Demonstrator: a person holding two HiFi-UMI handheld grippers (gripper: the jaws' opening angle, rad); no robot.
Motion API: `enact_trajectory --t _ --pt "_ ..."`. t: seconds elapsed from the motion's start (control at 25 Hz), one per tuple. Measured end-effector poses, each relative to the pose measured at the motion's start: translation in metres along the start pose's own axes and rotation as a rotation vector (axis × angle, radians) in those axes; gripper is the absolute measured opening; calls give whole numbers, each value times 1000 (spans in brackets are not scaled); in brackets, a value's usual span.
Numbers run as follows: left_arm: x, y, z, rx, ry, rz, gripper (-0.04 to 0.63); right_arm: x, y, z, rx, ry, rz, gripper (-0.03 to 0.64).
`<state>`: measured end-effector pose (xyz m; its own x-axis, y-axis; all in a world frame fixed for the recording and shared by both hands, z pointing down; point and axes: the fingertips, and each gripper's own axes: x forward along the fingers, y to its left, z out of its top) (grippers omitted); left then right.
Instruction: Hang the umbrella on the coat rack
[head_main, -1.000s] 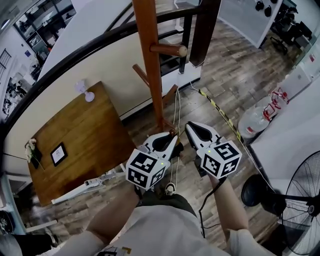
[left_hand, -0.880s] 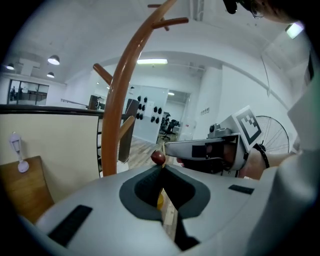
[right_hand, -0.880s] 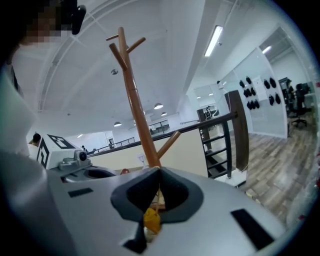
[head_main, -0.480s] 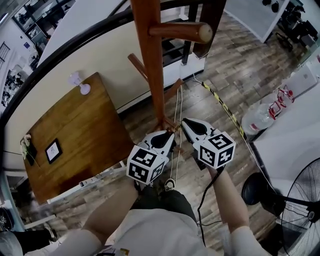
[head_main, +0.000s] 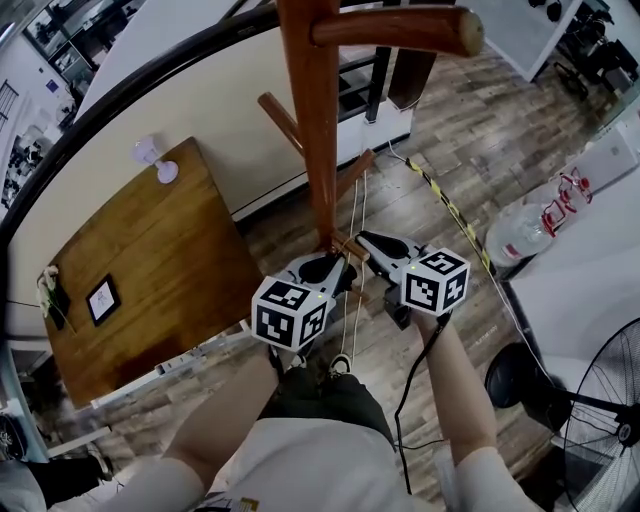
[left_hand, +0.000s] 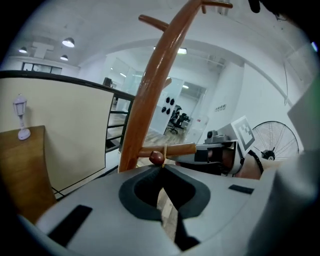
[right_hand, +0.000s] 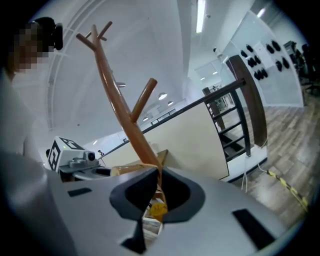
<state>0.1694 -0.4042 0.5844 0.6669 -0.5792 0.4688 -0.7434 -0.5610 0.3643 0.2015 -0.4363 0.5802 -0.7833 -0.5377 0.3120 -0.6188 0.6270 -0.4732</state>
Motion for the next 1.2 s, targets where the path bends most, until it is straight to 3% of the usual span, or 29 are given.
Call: enact_trajectory --t 0.28,0.56,0.76,1.04,1.2 --pt "8 17 -11 -22 30 54 2 19 4 -17 12 18 16 64" --pt "-1 30 -12 -34 46 92 46 1 -9 -18 48 -5 -116 35" --pt "-27 27 -6 -27 30 74 44 -32 -2 5 -33 -31 -222 5" --pt "-84 9 53 100 -139 93 14 -92 39 68 -198 -111 -320 5" --pt "-113 -11 88 197 -199 78 12 -121 75 106 -231 -197 -331 5"
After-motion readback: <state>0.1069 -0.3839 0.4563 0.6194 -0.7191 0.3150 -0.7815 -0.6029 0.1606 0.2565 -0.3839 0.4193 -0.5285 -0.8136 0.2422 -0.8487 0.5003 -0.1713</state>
